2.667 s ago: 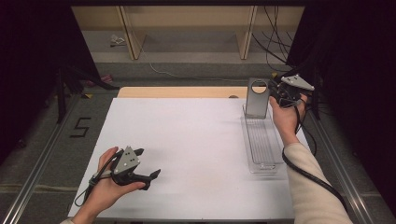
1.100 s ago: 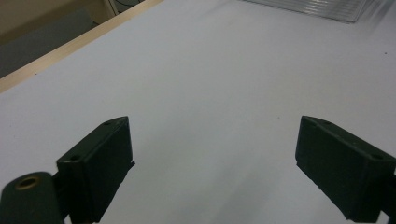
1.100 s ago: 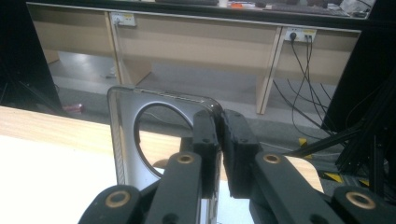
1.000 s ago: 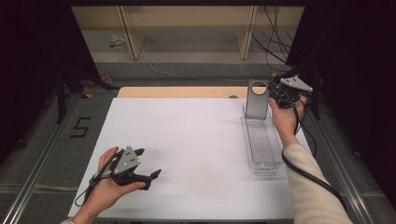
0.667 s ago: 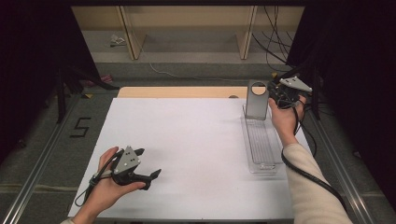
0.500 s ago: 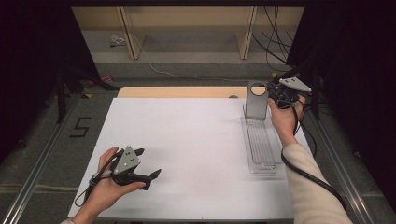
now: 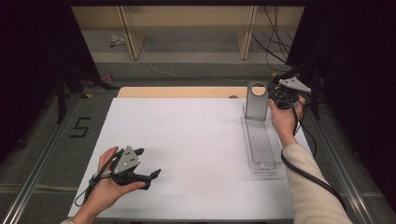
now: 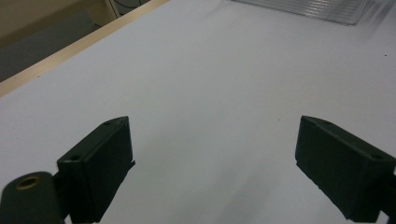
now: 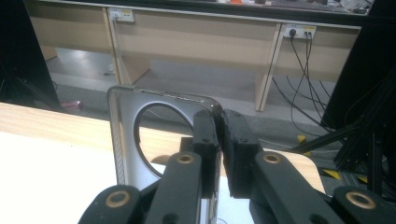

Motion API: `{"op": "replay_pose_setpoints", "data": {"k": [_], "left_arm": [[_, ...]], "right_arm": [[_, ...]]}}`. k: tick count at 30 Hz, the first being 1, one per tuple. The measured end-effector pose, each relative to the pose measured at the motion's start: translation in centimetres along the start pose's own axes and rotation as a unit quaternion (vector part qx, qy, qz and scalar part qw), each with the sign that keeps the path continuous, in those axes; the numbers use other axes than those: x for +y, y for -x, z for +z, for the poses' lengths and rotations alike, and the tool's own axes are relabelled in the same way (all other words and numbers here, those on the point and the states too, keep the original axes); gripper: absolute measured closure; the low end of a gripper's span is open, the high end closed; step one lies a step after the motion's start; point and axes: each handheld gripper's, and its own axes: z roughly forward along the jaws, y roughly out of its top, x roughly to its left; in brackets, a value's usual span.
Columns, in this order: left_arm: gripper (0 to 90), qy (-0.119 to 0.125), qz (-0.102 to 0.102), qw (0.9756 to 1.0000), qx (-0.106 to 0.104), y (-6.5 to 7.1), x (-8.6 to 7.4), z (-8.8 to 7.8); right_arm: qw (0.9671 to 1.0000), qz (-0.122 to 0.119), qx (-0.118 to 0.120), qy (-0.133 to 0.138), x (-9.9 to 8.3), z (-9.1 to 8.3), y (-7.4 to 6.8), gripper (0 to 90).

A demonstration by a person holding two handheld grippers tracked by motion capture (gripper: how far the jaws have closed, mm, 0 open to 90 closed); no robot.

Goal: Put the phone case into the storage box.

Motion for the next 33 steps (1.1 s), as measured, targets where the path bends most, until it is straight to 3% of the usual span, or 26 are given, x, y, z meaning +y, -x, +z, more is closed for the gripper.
{"op": "replay_pose_setpoints", "data": {"k": [33], "left_arm": [[11.3, 0.000, 0.001, 1.0000, 0.000, 0.05, 0.03, 0.00]], "right_arm": [[1.0000, -0.002, 0.002, -0.008, -0.57, 0.36, -0.02, 84.5]]}}
